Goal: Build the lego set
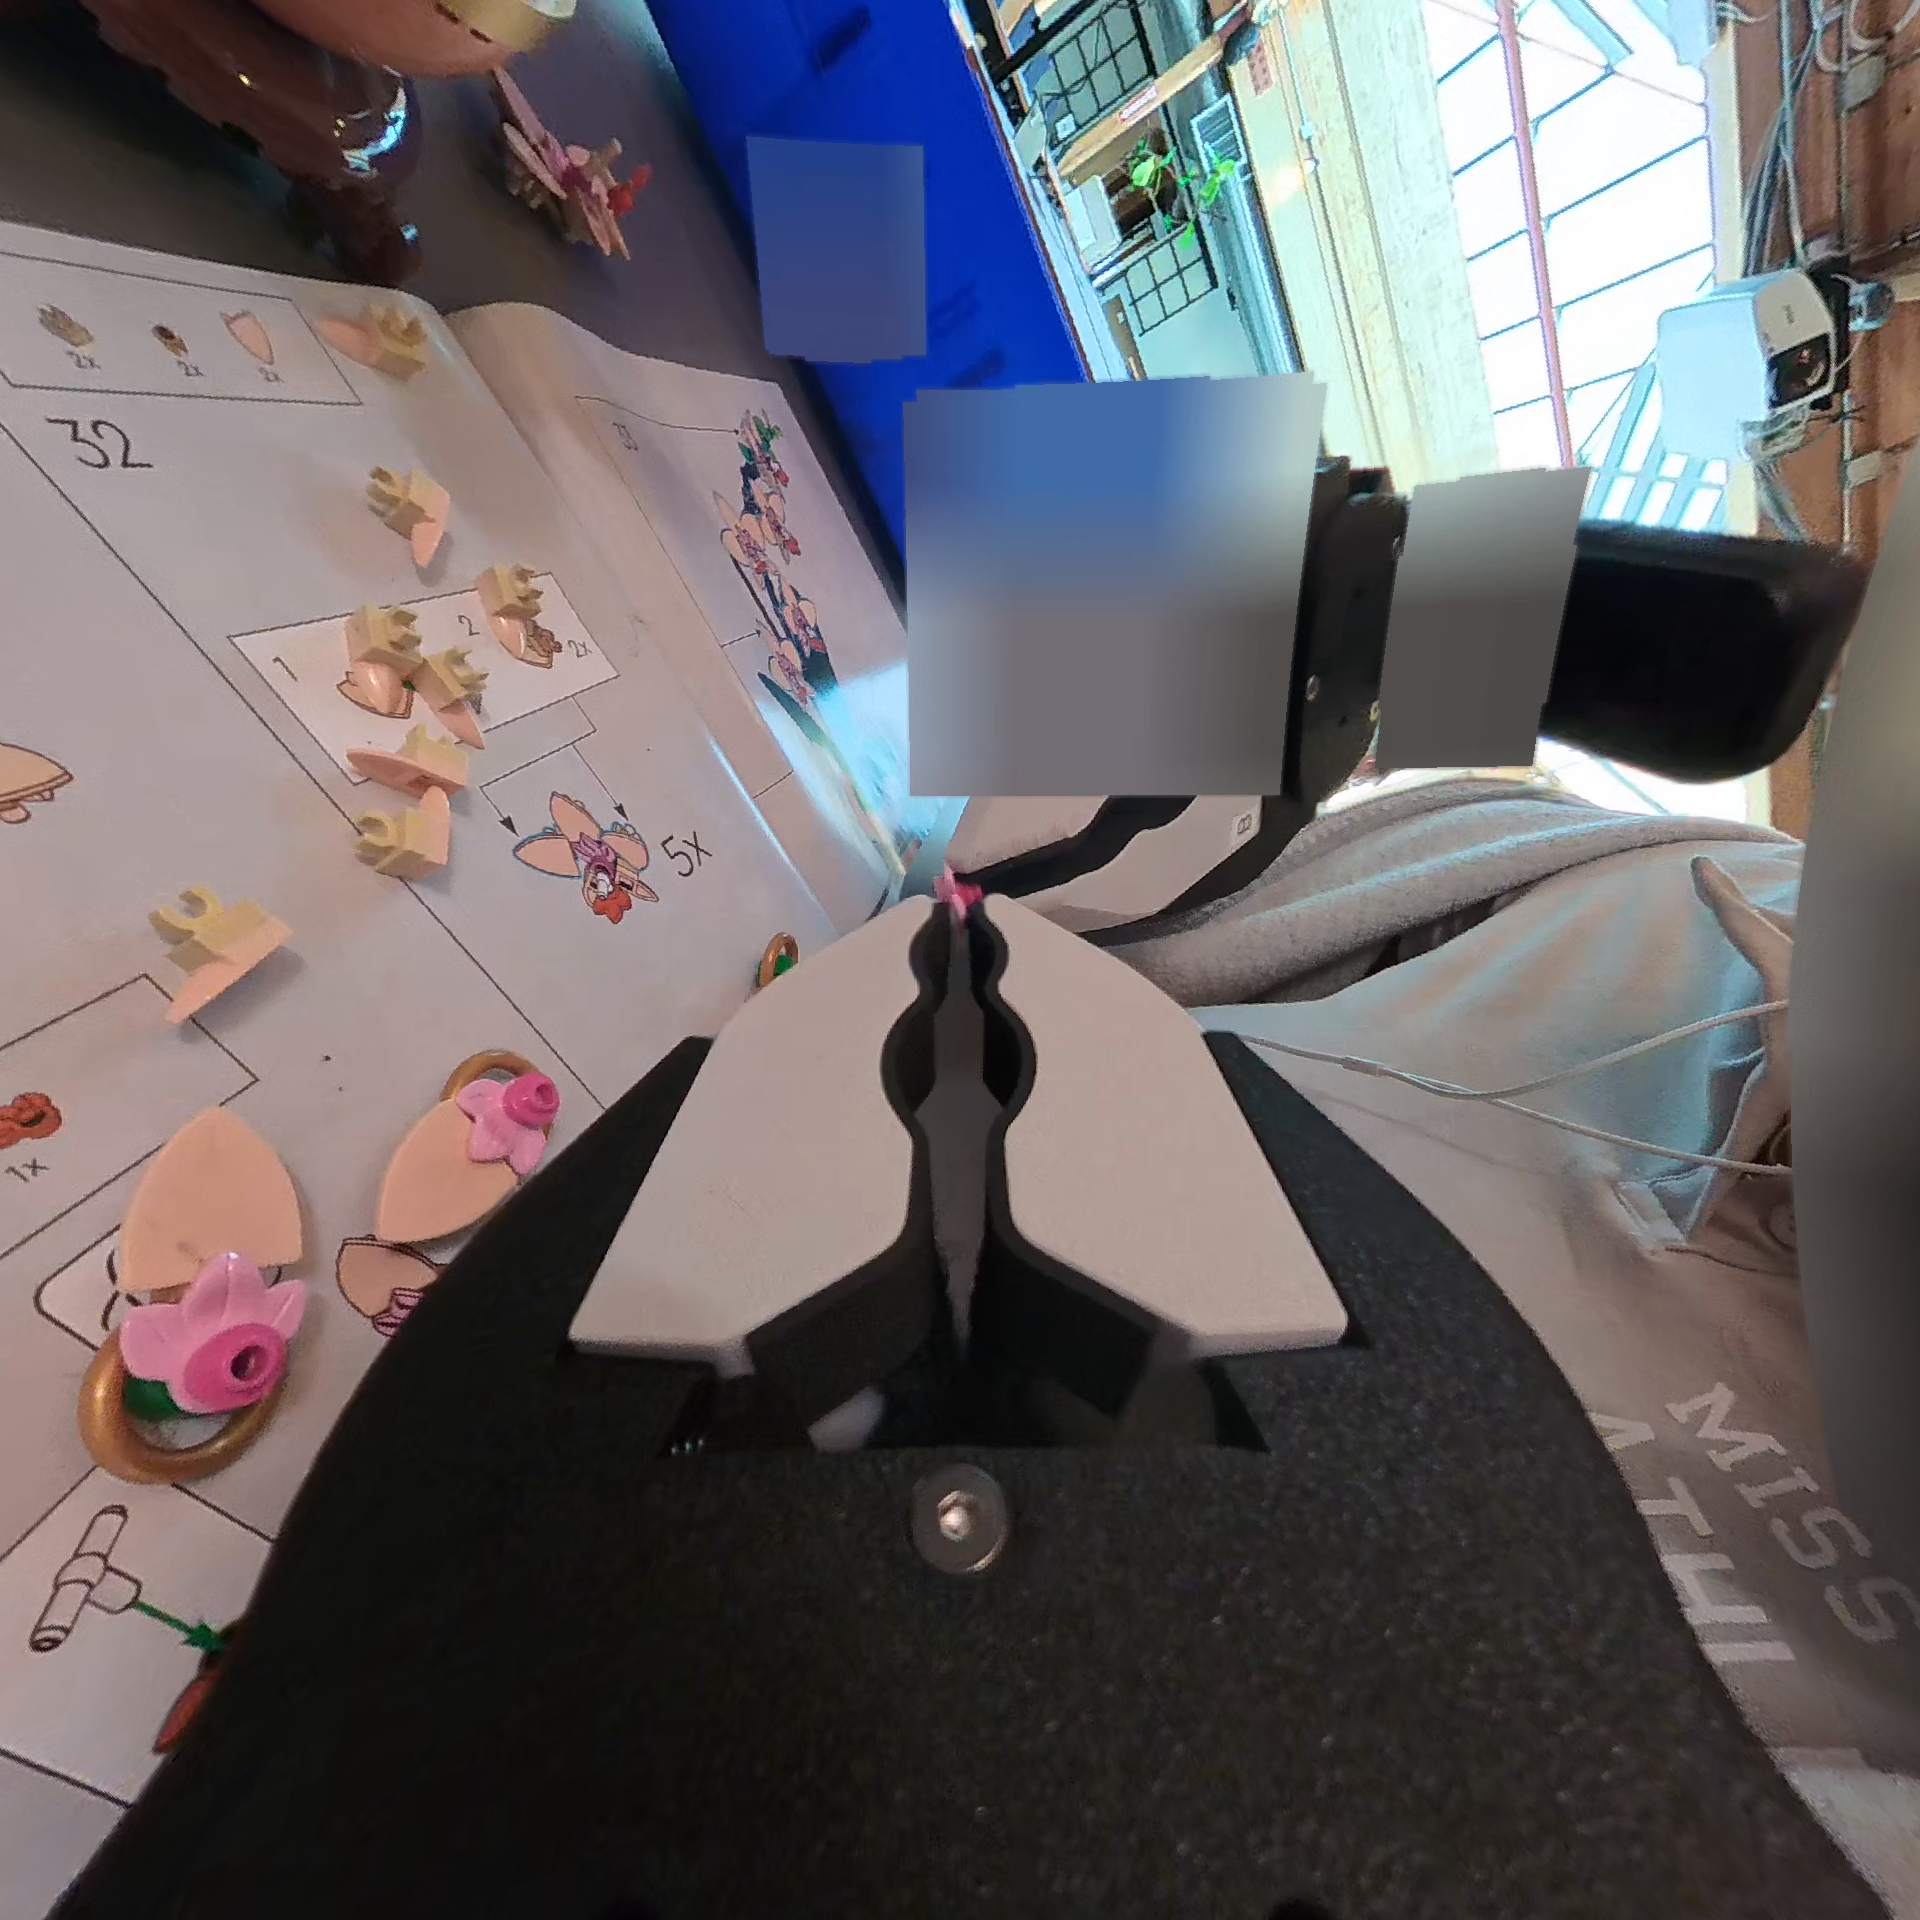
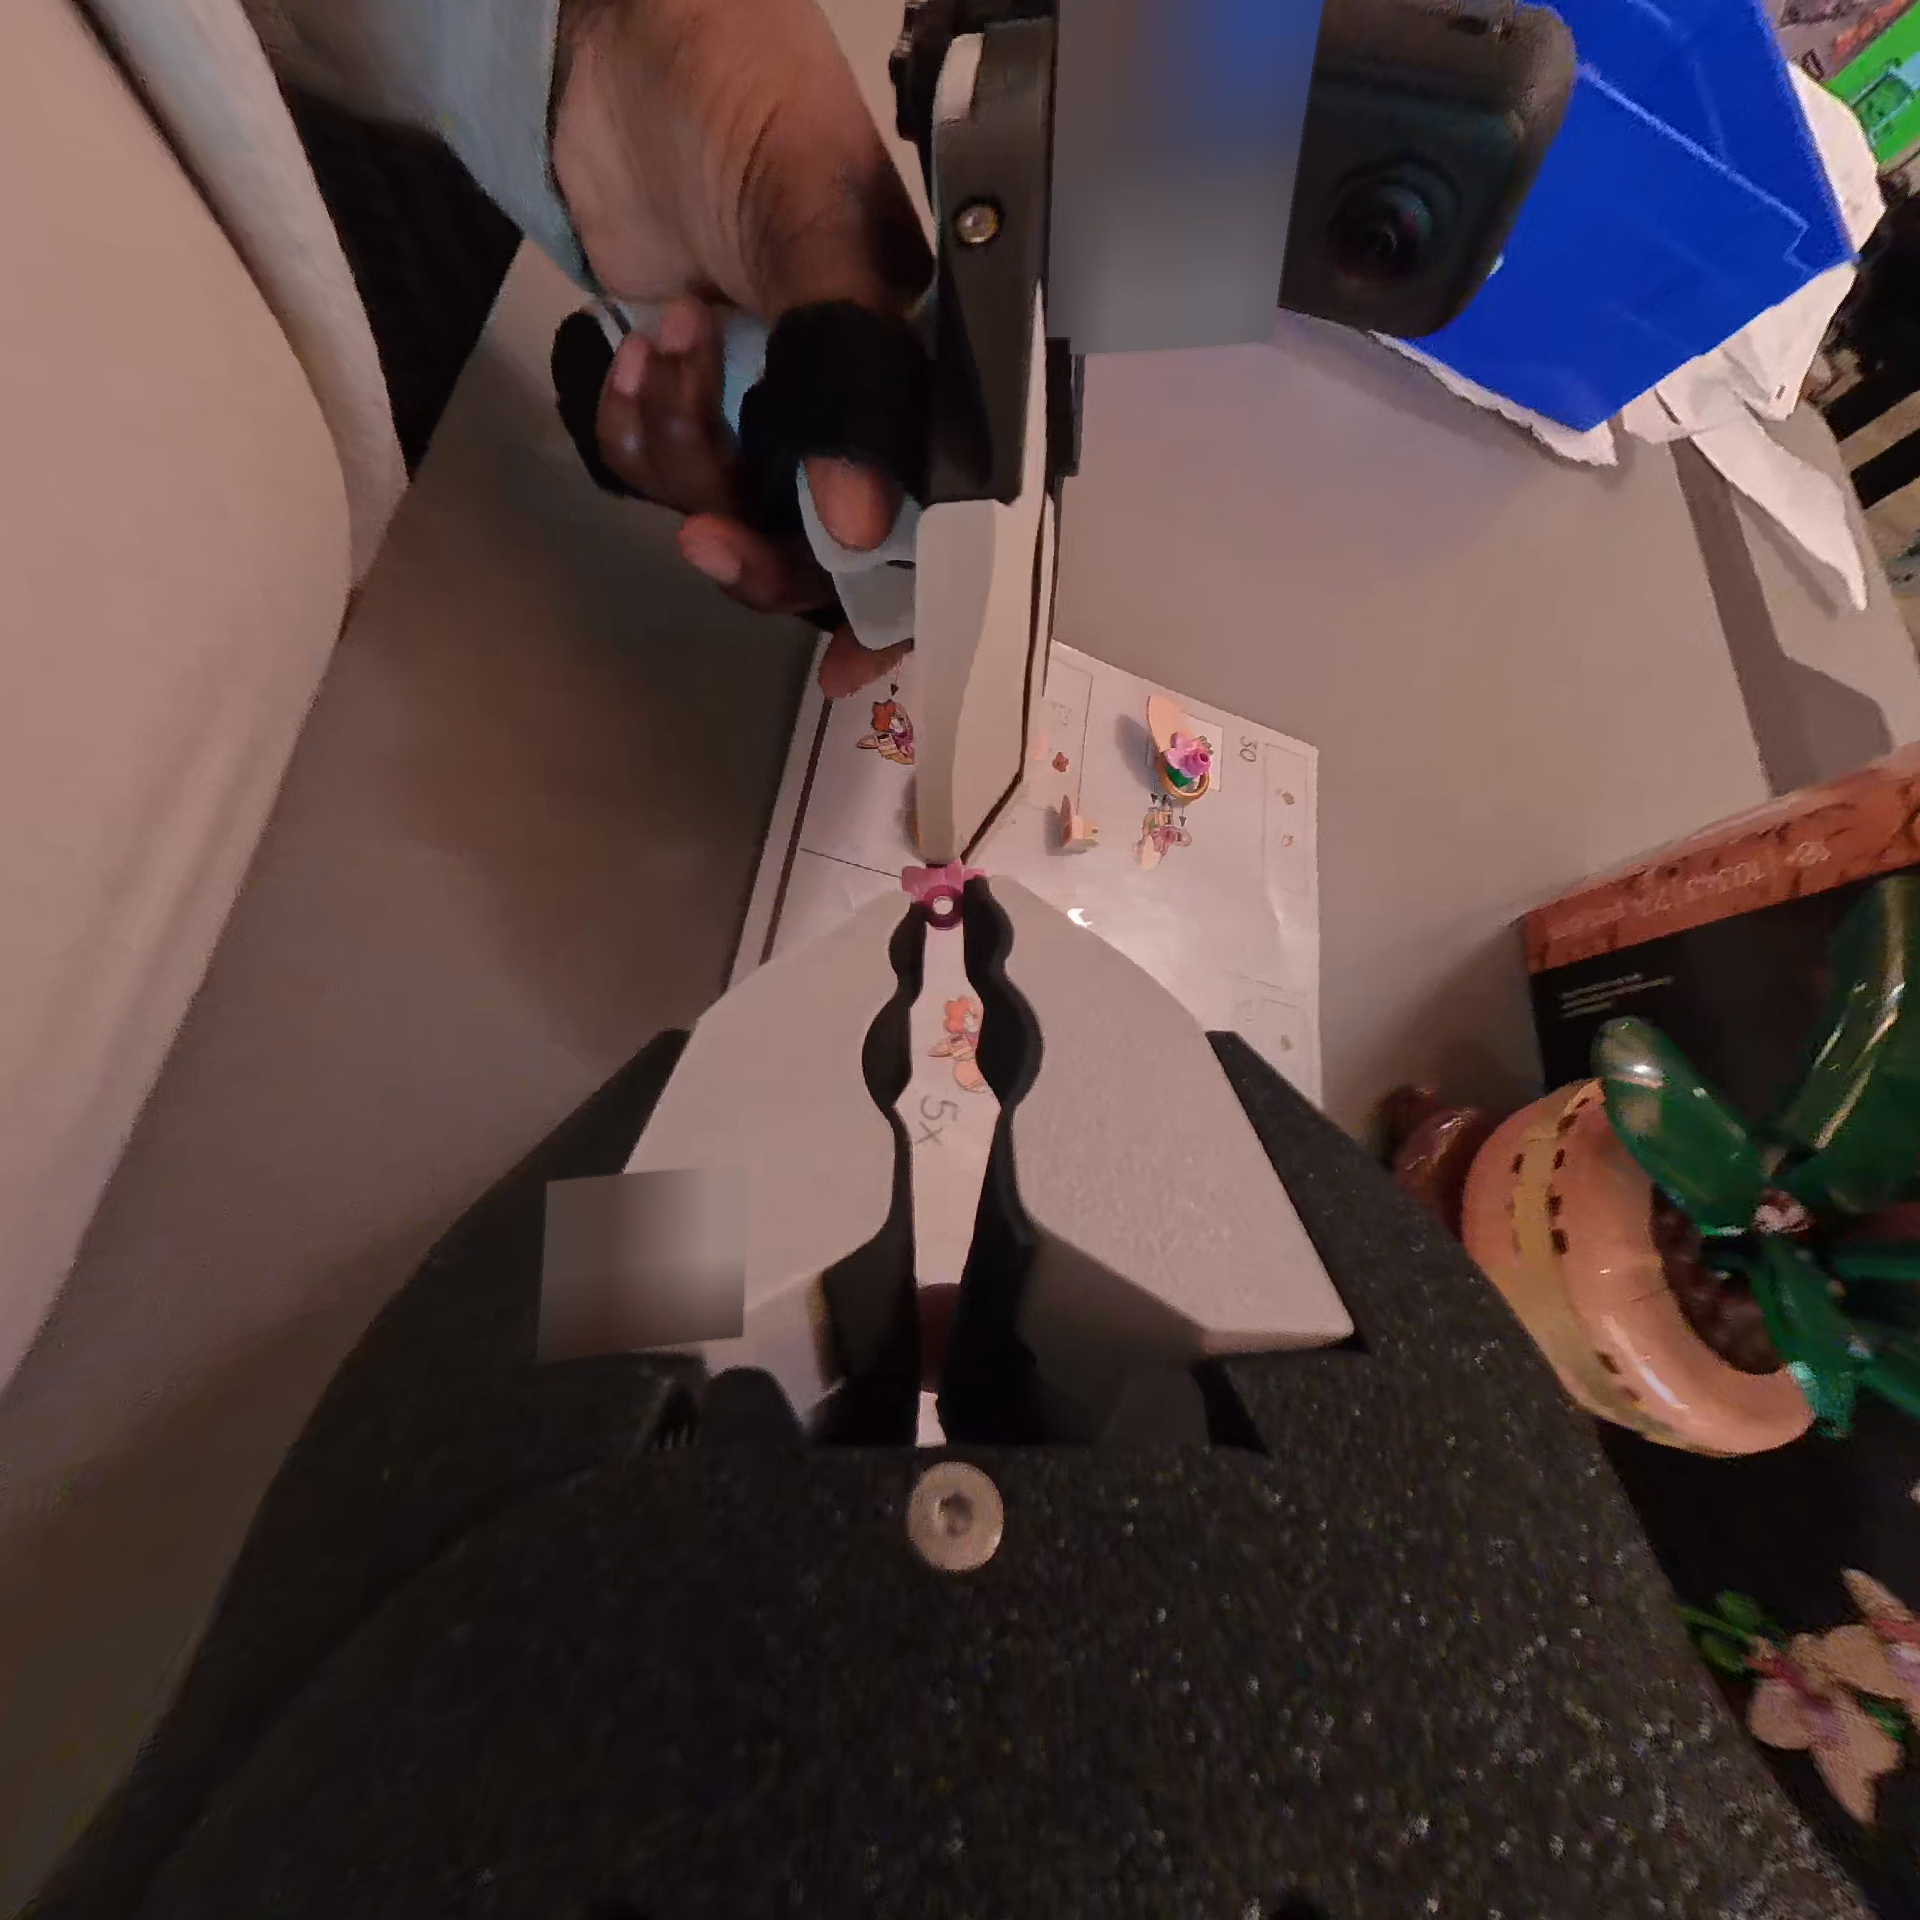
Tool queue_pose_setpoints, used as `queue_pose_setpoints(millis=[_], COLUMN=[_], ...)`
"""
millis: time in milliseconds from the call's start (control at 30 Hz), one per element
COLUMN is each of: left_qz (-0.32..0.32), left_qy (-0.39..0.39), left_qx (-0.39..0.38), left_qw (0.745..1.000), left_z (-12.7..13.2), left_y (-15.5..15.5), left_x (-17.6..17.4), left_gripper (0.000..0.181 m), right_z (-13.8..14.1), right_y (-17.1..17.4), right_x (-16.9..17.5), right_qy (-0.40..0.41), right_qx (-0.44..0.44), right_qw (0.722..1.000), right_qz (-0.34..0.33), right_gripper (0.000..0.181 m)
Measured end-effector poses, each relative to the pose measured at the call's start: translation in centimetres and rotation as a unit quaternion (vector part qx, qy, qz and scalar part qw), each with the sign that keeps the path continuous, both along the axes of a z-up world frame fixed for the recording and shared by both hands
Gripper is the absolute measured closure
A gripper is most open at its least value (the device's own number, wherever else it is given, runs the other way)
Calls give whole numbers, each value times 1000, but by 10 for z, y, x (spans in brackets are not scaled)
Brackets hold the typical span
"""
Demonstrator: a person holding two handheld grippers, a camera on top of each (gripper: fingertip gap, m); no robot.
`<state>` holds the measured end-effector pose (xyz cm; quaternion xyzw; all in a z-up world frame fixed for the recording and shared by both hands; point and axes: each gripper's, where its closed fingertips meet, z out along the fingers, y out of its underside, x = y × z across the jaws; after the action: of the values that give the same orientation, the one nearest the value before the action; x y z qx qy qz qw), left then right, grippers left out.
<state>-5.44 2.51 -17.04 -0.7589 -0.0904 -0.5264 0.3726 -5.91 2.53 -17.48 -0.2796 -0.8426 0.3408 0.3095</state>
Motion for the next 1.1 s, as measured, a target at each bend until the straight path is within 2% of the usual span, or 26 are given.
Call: queue_pose_setpoints(millis=[200,267,367,433,533,633,800,1000,1100], left_qz=[-8,-21,-54,-58,-52,-14,-15,-18,-19], left_qy=[60,141,288,348,367,374,380,378,395], left_qx=[32,53,72,81,68,33,2,2,5], left_qw=[998,988,954,932,926,927,925,926,918], left_z=[-3,-12,-33,-43,-49,-54,-61,-59,-57], left_y=[-3,-9,-19,-20,-16,-6,2,5,3], left_x=[-1,0,8,12,13,-1,-2,0,-2], left_gripper=[162,158,159,159,169,173,168,164,165], right_z=[-14,-26,-38,-44,-47,-51,-55,-57,-57], right_y=[8,15,16,13,5,4,2,4,4], right_x=[12,20,27,29,29,29,28,25,25], right_qy=[-51,-90,-129,-143,-147,-134,-118,-115,-115], right_qx=[-58,-81,-115,-118,-108,-73,-39,-30,-24], right_qw=[997,992,983,981,982,987,991,992,992], right_qz=[-29,-45,-60,-61,-52,-49,-48,-42,-37], right_gripper=[174,174,174,174,174,174,174,174,174])
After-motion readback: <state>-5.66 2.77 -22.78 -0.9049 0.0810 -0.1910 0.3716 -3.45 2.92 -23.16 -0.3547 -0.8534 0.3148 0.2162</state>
